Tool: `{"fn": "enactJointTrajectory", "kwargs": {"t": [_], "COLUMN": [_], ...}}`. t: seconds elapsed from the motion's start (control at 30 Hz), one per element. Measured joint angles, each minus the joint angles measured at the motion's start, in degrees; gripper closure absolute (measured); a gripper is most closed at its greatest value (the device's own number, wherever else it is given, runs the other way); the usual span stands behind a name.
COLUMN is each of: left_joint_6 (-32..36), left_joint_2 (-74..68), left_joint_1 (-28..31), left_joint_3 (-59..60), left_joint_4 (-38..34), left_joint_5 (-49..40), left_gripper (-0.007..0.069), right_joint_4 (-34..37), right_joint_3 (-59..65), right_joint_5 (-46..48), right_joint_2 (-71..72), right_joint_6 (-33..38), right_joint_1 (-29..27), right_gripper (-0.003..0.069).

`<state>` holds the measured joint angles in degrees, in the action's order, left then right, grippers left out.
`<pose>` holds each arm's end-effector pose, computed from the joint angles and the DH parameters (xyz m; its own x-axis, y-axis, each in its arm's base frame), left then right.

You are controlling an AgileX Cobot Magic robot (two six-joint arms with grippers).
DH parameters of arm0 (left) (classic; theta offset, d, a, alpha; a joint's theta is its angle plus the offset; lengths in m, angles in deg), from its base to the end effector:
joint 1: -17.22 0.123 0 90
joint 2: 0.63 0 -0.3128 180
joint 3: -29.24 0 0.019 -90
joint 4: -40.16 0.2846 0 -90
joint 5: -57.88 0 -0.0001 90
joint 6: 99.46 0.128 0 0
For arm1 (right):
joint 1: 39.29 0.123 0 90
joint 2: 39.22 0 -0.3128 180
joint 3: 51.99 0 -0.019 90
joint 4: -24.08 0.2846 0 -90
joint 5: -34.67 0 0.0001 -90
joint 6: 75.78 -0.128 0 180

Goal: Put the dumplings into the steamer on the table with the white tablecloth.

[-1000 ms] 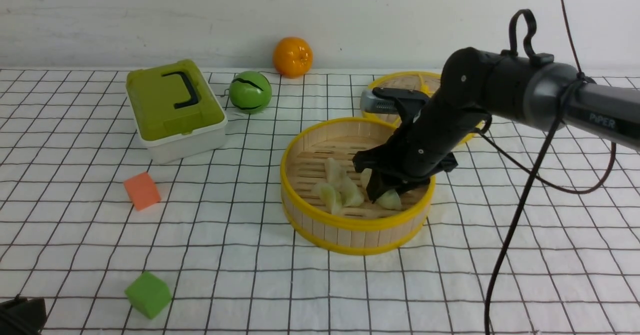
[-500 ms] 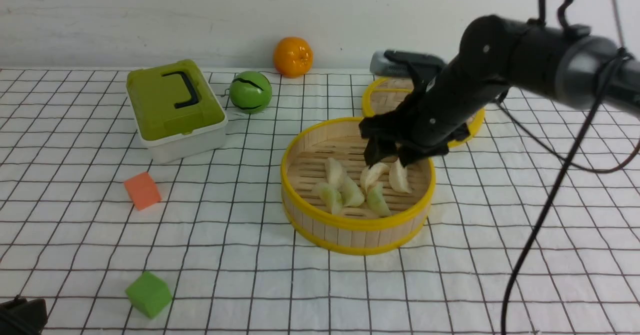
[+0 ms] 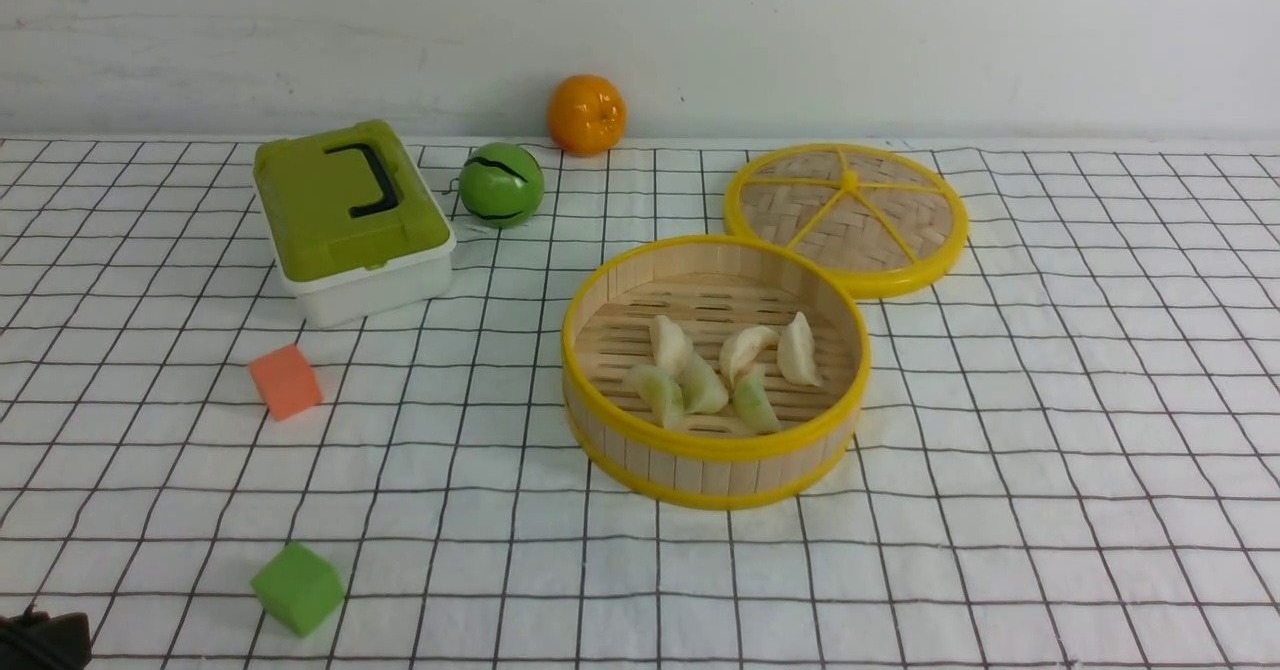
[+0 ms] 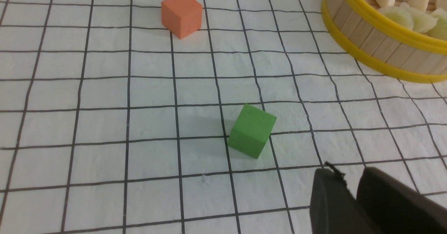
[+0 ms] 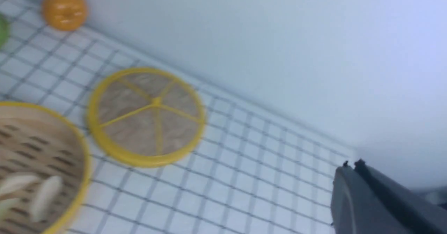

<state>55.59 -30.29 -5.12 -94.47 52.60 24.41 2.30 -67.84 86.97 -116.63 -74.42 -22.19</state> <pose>0.1187 -0.0323 0.2555 -0.5018 -0.0630 -0.8627 0.1604 0.9733 -0.1644 0.2850 0.0483 0.5350 -0.3372 -0.3641 -0.8682 -0.1122 0.9311 -0.3470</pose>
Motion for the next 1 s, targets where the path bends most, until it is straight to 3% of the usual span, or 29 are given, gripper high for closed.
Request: {"fn": "enactJointTrajectory", "kwargs": {"t": [0.17,0.37,0.53,0.87,1.0], "left_joint_6": [0.0,0.0,0.0,0.0,0.0], "left_joint_2": [0.0,0.0,0.0,0.0,0.0], "left_joint_1": [0.0,0.0,0.0,0.0,0.0], "left_joint_3": [0.0,0.0,0.0,0.0,0.0], "left_joint_4": [-0.1,-0.1,-0.1,-0.1,-0.1], "left_joint_5": [0.0,0.0,-0.1,-0.1,-0.1], "left_gripper": [0.0504,0.0499,0.0496,0.0489,0.0483], "right_joint_4": [-9.0,-12.3,-19.9,-22.9,-25.2], "right_joint_3": [14.5,43.2,65.0,85.5,89.4], "right_joint_5": [-8.4,-32.5,-51.1,-57.1,-56.2], "right_joint_2": [13.3,35.2,50.4,53.3,53.5], "right_joint_6": [-6.7,-23.3,-35.8,-53.6,-56.0], "right_joint_1": [0.0,0.0,0.0,0.0,0.0], "right_gripper": [0.0681,0.0680,0.0669,0.0663,0.0660]}}
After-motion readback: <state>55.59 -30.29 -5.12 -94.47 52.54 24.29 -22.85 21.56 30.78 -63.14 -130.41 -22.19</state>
